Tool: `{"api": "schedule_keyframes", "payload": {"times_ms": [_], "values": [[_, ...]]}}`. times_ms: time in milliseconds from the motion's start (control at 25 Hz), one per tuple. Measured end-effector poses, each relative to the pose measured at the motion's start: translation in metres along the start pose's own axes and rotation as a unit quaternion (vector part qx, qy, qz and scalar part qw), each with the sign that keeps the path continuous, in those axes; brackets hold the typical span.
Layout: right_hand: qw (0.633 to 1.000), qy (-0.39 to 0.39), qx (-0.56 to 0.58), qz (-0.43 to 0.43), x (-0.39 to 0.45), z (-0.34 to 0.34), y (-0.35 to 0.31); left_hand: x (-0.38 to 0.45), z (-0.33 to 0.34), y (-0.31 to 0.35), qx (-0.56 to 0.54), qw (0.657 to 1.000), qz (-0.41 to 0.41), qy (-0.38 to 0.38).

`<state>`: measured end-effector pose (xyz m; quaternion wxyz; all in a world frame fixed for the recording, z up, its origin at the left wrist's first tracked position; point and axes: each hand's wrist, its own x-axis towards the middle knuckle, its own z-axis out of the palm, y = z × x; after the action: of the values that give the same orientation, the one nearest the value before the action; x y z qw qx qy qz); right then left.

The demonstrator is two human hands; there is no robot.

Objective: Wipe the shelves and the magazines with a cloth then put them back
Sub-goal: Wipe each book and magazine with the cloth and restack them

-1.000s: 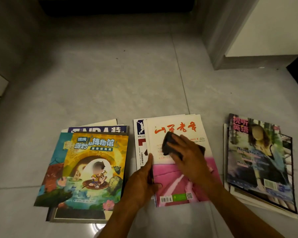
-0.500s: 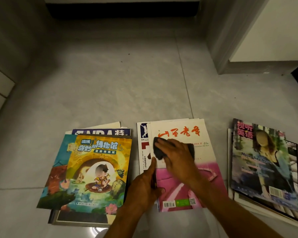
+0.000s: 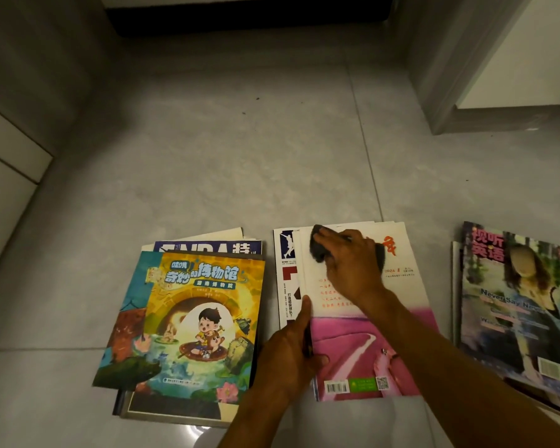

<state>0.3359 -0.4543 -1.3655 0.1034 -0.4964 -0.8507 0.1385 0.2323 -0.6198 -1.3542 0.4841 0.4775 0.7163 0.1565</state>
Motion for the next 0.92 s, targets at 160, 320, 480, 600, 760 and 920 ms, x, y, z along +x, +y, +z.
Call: {"api": "schedule_keyframes", "payload": {"times_ms": [160,320,480,600,760,920], "values": [[1.0,-0.001,0.016,-0.024,0.004,0.002,0.004,0.001,0.0,-0.001,-0.008,1.0,-0.001,-0.004],[0.998,-0.014,-0.004,-0.055,-0.007,-0.001,-0.007,0.001,0.0,-0.002,-0.021,1.0,0.005,-0.004],[0.996,0.014,0.04,0.08,-0.013,-0.019,0.053,0.0,-0.001,0.001,-0.025,1.0,0.008,-0.011],[0.982,0.068,0.019,0.173,-0.031,-0.015,0.04,0.0,-0.001,-0.001,-0.028,0.999,0.003,-0.014],[0.995,0.031,-0.017,-0.098,-0.056,-0.004,0.035,0.0,-0.001,0.001,-0.028,1.0,-0.001,-0.014],[0.97,0.054,0.046,0.231,-0.026,-0.018,0.082,0.0,-0.002,0.001,-0.028,0.999,-0.004,-0.019]]}}
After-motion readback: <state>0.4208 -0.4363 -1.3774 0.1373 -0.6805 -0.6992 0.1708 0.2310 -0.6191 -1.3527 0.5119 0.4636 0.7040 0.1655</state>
